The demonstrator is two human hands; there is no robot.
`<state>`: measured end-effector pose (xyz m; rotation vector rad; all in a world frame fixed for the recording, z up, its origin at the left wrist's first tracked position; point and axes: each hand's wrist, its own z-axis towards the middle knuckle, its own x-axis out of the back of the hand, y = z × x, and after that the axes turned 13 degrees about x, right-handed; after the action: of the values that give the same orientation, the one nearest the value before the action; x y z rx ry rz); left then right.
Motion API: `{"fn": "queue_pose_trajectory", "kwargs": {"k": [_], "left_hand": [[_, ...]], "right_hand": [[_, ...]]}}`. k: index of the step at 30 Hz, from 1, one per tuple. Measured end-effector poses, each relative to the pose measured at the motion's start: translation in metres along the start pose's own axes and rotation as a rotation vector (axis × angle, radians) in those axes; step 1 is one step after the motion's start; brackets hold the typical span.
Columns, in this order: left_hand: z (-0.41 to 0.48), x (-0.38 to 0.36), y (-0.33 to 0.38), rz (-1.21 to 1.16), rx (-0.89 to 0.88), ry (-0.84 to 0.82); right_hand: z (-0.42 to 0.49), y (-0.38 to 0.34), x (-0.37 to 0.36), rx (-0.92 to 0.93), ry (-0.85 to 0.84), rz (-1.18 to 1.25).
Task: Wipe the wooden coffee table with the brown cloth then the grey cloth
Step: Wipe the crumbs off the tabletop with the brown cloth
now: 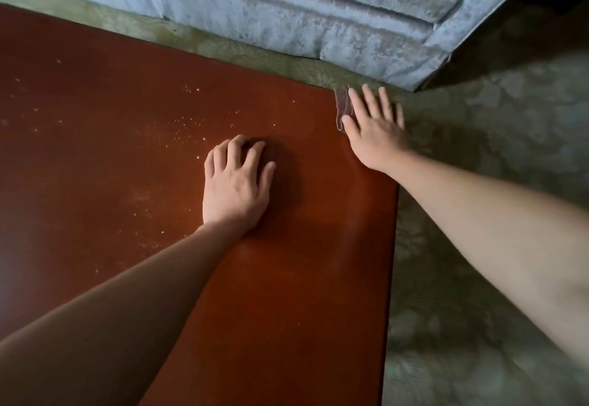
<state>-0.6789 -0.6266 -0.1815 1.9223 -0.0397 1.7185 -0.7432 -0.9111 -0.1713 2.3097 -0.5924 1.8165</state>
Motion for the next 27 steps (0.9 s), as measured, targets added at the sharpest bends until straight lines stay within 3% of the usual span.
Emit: {"fn": "queue_pose_trajectory", "kwargs": {"k": [4,9,12,16,18,21,23,25,27], "left_hand": [[-0.001,0.004,0.0,-0.053,0.002,-0.008],[-0.009,0.022,-0.008,-0.285,0.032,-0.16],[-0.052,0.028,-0.024,-0.275,-0.002,-0.114],[-0.116,0.037,-0.053,-0.282,-0.008,-0.109],[-0.137,0.04,-0.064,-0.309,0.02,-0.128],[-0.174,0.044,-0.075,-0.335,0.033,-0.14],[-0.197,0.043,-0.079,-0.349,0.012,-0.131],[-0.214,0.04,-0.082,-0.361,-0.014,-0.113],[-0.225,0.039,-0.082,-0.359,-0.05,-0.096]], "right_hand": [[-0.055,-0.035,-0.02,0.044,0.049,-0.045],[-0.248,-0.127,-0.071,0.456,-0.081,-0.107],[-0.348,-0.166,-0.1,0.71,-0.158,-0.179],[-0.313,-0.145,-0.092,0.937,-0.207,-0.239],[-0.26,-0.118,-0.082,0.782,-0.162,-0.25],[-0.182,-0.091,-0.059,0.279,-0.061,-0.128],[-0.165,-0.095,-0.054,0.076,-0.074,-0.052],[-0.191,-0.117,-0.062,0.043,-0.039,-0.064],[-0.259,-0.146,-0.081,0.16,-0.01,-0.121]]}}
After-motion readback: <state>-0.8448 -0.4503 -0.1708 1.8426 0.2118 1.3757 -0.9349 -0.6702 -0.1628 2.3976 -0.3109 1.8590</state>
